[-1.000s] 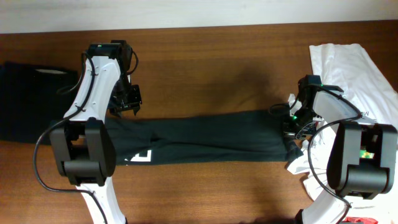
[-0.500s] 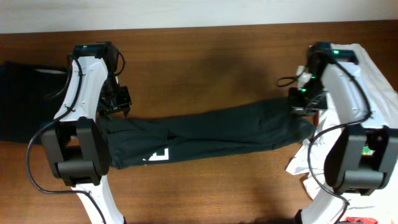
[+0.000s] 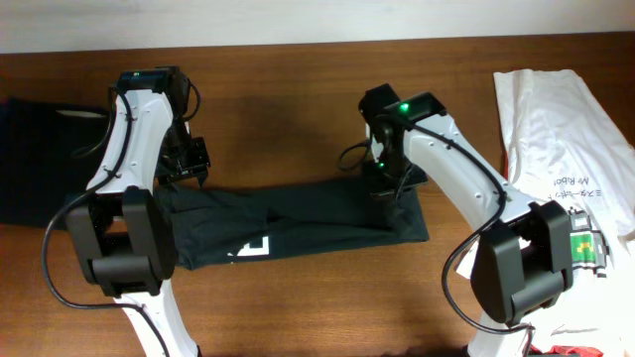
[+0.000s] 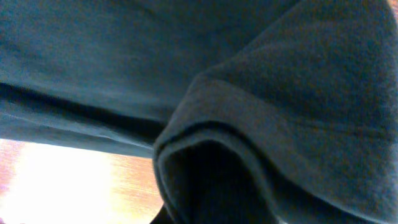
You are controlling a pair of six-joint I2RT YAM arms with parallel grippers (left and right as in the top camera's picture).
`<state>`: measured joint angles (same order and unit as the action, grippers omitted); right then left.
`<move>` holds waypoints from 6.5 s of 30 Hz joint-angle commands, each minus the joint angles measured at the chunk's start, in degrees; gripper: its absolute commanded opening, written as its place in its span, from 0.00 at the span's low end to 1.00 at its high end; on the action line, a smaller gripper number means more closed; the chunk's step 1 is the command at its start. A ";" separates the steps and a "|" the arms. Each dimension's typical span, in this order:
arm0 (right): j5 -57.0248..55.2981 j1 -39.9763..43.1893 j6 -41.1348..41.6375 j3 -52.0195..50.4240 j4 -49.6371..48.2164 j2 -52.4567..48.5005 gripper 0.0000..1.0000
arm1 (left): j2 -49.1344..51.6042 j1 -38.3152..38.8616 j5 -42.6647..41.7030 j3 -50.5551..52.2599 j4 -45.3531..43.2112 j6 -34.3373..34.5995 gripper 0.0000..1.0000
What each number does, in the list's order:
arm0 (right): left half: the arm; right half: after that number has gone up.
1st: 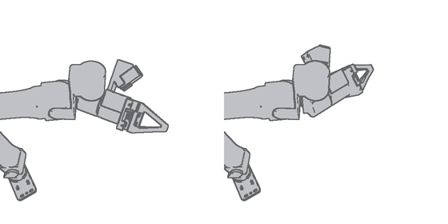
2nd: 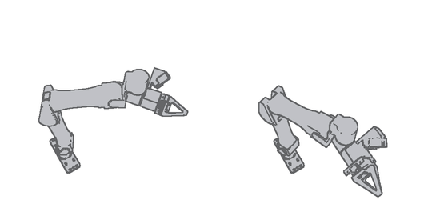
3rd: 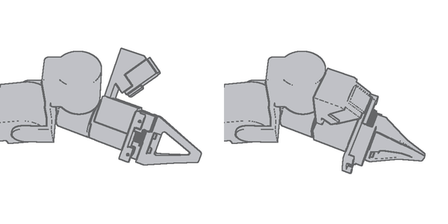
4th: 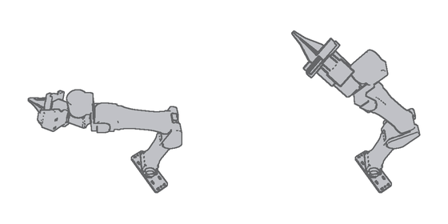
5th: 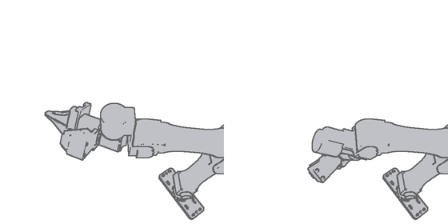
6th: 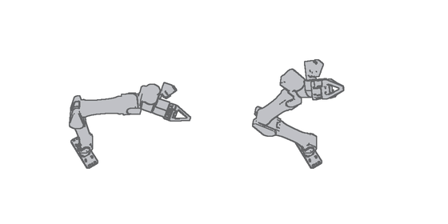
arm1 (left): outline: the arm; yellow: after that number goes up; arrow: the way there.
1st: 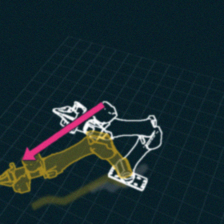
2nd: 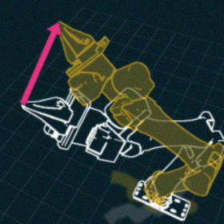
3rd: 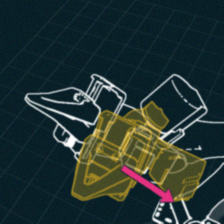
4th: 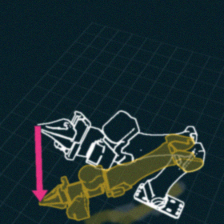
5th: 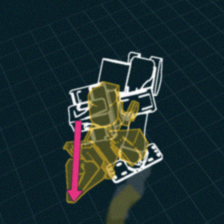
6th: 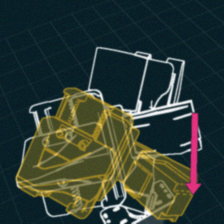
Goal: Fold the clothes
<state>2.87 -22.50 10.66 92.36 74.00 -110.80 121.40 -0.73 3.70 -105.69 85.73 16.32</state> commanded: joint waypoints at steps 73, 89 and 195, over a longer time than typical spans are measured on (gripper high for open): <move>-5.09 -10.82 12.37 0.42 -10.25 -12.37 0.59 | 0.09 -0.17 6.23 -0.42 5.20 0.37 0.43; -4.85 -10.86 12.22 0.44 -10.51 -12.37 0.04 | 0.09 -0.17 6.23 -0.42 5.44 0.37 0.43; 5.44 -9.16 -10.16 22.08 -11.39 -19.74 0.77 | 0.09 -0.20 4.72 -0.42 1.97 0.35 0.46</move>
<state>12.49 -31.59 0.82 113.14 60.23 -130.56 121.40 -0.78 8.80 -105.69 87.42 16.32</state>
